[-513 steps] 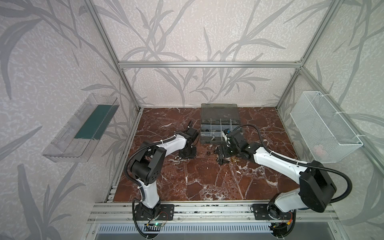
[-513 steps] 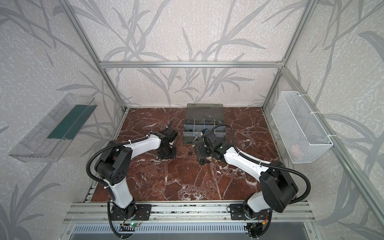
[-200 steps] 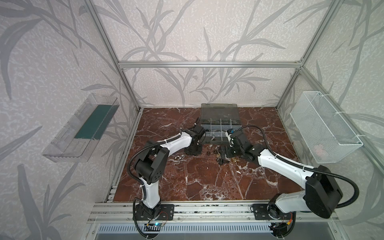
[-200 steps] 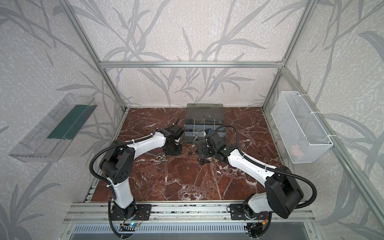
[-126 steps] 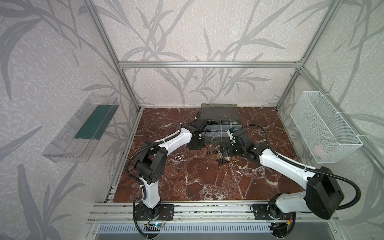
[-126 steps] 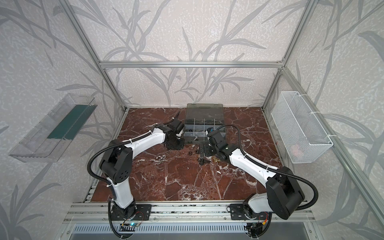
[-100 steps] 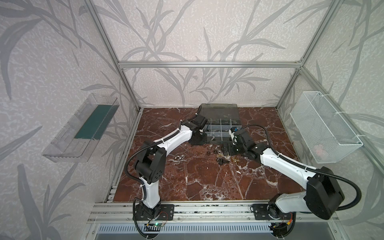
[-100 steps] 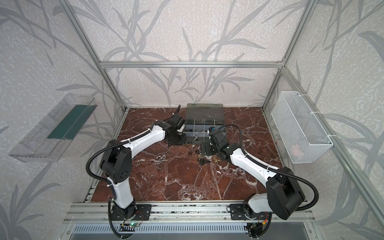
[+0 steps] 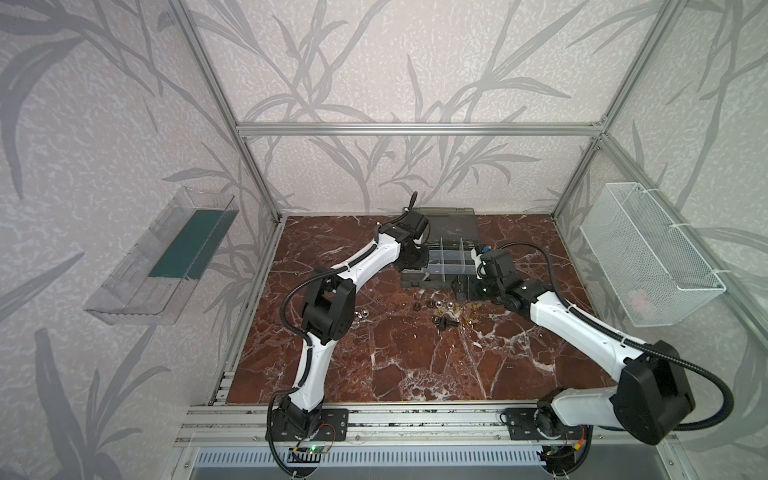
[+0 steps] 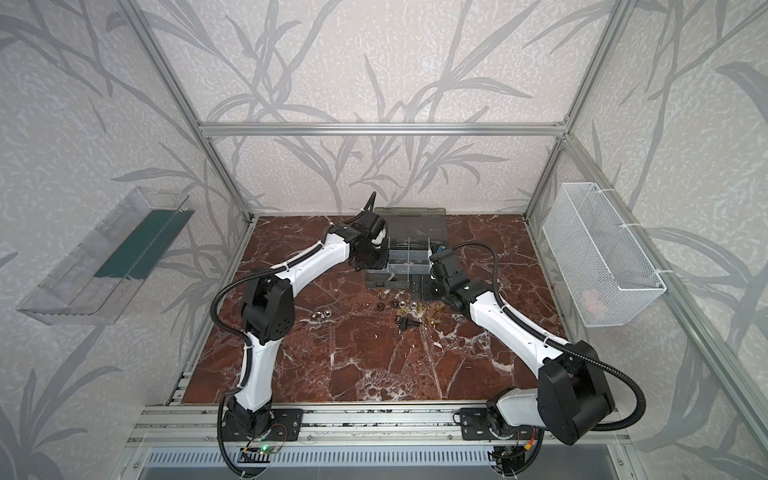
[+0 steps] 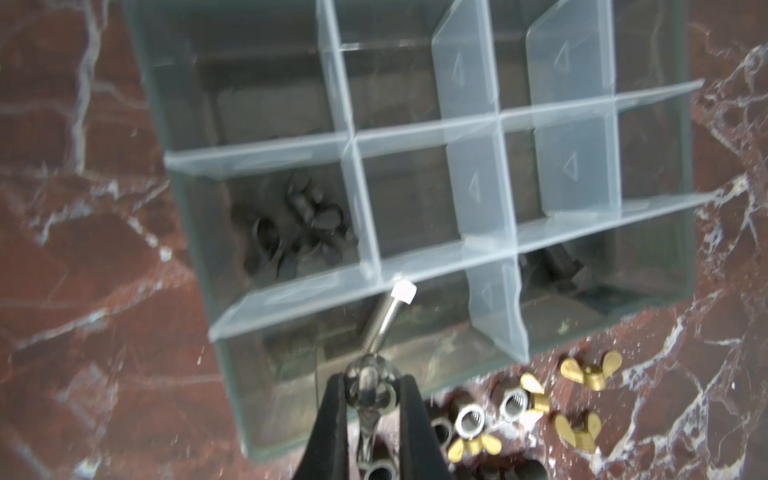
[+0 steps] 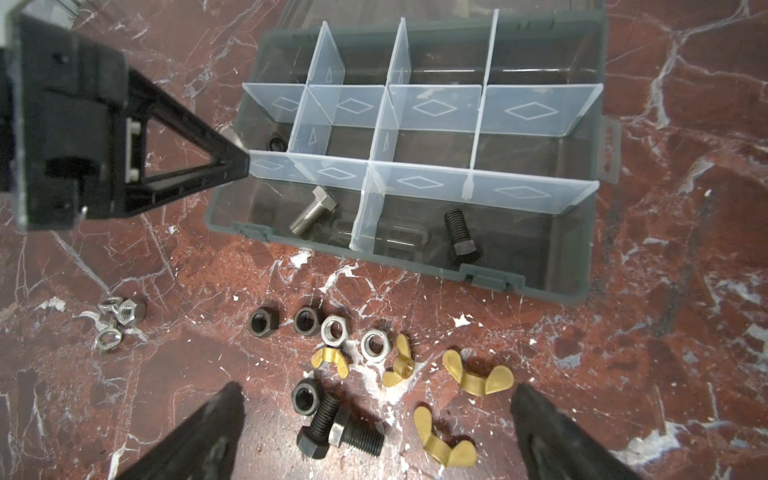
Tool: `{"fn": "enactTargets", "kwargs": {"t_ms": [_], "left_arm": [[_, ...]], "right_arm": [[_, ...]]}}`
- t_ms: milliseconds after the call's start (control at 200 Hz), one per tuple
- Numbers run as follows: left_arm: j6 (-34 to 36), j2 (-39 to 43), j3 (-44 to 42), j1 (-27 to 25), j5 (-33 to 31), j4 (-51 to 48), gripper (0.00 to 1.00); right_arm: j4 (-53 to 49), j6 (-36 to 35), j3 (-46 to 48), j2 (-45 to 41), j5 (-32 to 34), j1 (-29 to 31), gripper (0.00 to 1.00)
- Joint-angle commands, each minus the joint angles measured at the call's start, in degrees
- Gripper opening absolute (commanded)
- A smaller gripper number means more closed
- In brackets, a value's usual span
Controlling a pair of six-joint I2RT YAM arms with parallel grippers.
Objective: Sort the screws and nuts into containers
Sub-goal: 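Lift the silver wing nut with the left gripper over the box, then lower the silver wing nut into a box compartment and open the left gripper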
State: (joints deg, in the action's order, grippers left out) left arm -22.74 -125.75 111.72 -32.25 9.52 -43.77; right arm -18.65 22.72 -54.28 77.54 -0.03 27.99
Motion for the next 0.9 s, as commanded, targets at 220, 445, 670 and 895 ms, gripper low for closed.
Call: {"fn": "enactTargets", "kwargs": {"t_ms": [220,445,670,895], "left_arm": [[2.5,-11.2,15.0,-0.5,0.5,-2.9,0.09],[2.6,-14.9,18.4,-0.6,1.3,-3.3,0.09],[2.4,-14.1,17.5,-0.7,0.9,-3.3,0.09],[3.1,-10.4,17.2,-0.6,-0.6,-4.3,0.15]], "right_arm": [[-2.4,-0.2,-1.1,-1.7,-0.3,-2.7,0.99],[-2.2,-0.3,-1.3,-1.0,-0.8,-3.7,0.99],[-1.6,-0.1,-0.9,-0.6,-1.5,-3.8,0.99],[-1.3,0.3,-0.1,-2.1,-1.9,-3.9,0.99]]}}
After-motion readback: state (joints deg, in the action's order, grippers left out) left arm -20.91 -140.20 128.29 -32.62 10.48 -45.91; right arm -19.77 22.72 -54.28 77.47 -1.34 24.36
